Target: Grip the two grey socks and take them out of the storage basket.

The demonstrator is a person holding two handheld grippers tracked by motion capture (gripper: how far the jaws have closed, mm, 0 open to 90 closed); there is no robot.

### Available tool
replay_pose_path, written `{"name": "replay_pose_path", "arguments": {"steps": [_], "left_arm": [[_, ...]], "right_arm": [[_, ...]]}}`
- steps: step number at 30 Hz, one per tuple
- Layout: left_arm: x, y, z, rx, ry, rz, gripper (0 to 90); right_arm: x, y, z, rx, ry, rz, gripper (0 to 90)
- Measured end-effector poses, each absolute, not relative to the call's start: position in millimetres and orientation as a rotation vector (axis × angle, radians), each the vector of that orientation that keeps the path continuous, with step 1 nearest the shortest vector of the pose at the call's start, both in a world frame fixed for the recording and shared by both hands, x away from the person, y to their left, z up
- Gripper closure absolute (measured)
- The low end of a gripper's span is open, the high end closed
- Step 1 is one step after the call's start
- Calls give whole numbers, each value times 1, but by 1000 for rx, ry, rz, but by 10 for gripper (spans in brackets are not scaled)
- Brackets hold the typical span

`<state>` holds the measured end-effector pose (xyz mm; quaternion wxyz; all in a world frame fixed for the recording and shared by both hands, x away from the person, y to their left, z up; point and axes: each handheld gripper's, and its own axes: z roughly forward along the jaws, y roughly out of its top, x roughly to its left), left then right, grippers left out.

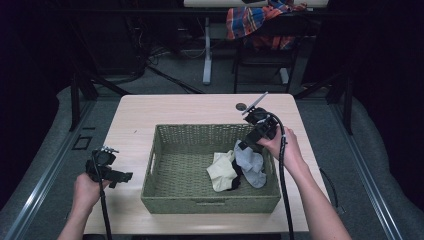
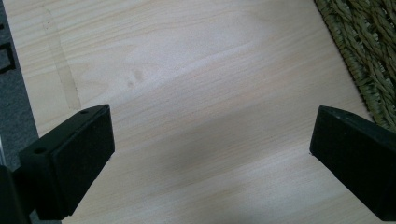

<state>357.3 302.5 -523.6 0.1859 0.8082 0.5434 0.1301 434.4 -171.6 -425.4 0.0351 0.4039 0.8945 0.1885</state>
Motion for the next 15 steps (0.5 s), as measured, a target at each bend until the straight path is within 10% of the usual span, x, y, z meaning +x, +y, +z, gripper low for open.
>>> {"name": "replay_pose_path", "arguments": {"steps": [15], "left_arm": [[358, 303, -524, 2282, 1528, 363, 1]], "right_arm": [[444, -161, -460, 1293, 2789, 369, 290]]}}
